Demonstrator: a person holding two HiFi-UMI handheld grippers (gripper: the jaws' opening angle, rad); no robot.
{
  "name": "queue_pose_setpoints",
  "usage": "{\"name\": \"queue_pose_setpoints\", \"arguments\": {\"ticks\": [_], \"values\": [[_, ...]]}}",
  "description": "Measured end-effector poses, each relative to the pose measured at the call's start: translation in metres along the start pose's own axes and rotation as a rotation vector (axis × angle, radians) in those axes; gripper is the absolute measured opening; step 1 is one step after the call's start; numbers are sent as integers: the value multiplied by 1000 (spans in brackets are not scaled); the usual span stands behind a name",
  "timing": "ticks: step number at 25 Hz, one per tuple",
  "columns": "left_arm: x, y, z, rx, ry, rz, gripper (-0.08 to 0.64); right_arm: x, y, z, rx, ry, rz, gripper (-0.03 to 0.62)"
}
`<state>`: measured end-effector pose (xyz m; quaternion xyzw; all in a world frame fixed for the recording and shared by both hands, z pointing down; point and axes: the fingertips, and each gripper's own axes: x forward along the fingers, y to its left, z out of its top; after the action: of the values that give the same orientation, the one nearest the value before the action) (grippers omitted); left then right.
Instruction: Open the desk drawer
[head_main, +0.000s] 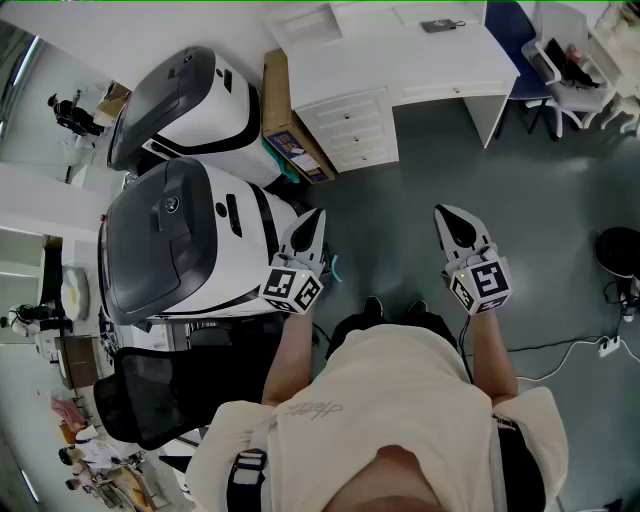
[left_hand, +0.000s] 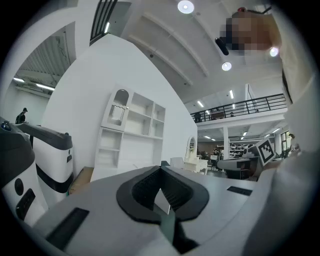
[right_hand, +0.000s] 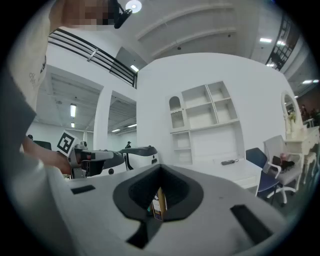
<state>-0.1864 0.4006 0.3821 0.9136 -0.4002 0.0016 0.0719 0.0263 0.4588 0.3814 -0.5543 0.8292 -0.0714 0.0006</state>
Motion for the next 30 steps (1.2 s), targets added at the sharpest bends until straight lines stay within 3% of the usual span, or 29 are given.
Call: {"name": "queue_pose_setpoints", "arguments": {"ticks": [5, 16, 23, 30], "values": [[8, -8, -9, 5, 6, 7, 0, -4, -15, 1, -29, -20, -9, -5], [42, -2, -46, -25, 69, -26, 0, 1, -38, -46, 26, 75, -28, -5], [92, 46, -55, -44, 77, -51, 0, 55, -56, -32, -9, 96, -42, -5], [147, 102, -35, -21, 68, -123, 0, 131, -68, 1, -68, 99, -51, -3]]}}
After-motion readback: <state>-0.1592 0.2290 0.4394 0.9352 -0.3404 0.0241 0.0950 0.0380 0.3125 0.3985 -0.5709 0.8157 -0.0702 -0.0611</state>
